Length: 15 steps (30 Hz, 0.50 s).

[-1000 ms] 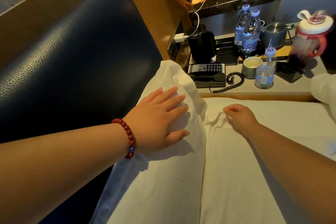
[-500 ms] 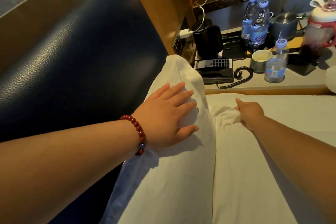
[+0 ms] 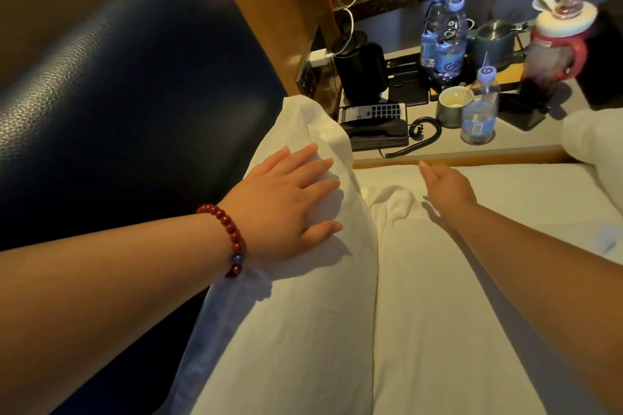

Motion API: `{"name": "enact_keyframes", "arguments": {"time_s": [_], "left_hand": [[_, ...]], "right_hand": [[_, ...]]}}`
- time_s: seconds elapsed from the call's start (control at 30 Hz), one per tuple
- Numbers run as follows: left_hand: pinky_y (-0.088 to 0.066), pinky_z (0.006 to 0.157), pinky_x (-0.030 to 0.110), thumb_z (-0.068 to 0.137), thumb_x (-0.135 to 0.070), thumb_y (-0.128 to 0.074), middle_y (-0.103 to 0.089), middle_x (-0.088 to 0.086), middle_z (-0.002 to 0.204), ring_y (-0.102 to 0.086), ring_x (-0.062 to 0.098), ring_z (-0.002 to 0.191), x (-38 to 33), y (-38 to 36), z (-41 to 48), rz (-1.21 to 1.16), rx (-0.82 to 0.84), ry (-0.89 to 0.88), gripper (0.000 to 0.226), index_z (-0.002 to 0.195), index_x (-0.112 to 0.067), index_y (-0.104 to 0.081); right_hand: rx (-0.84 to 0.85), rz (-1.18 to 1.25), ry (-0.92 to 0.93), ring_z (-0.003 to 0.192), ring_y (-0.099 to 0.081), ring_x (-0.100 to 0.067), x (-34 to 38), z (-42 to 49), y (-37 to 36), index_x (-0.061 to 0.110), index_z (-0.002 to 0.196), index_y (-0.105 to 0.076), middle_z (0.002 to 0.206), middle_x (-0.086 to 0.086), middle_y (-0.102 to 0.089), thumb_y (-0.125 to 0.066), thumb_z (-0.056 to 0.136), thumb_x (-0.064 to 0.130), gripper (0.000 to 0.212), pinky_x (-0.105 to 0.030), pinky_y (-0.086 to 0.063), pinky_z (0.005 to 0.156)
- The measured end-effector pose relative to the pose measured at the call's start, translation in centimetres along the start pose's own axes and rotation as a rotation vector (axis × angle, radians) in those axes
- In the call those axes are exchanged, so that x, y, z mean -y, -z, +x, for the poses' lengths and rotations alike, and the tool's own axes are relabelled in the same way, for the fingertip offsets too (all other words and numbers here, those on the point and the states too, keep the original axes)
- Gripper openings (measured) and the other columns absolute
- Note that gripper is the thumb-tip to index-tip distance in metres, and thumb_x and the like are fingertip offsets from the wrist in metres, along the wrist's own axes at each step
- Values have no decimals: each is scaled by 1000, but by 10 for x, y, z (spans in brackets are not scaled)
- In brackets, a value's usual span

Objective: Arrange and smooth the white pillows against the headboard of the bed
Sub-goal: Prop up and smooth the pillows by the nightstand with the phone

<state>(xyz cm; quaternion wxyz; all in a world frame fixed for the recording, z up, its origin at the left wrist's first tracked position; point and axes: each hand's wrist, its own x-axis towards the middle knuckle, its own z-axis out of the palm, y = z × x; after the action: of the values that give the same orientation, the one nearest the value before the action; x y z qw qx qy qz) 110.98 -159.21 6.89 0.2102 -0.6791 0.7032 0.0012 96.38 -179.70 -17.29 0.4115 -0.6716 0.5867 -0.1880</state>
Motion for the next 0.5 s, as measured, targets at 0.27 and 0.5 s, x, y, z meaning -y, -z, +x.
{"name": "enact_keyframes", "arguments": {"time_s": [0.27,0.5], "left_hand": [[13,114,36,81,-72,-5,-8,-9,162,4,20,150,-6,5,-3,53,52,0,80,152,-37,-17],[5,121,42,89,-72,-15,-10,-7,162,3,21,150,-11,8,-4,50,98,1,74,152,-34,-20]], "right_hand": [[288,-718,393,133,-44,-22,-38,-96,20,36,146,-34,149,5,-45,-15,93,69,65,-44,-34,110],[127,-676,413,150,-10,-20,-25,-144,24,38,151,-20,163,5,-15,-9,94,66,64,-52,-1,121]]}}
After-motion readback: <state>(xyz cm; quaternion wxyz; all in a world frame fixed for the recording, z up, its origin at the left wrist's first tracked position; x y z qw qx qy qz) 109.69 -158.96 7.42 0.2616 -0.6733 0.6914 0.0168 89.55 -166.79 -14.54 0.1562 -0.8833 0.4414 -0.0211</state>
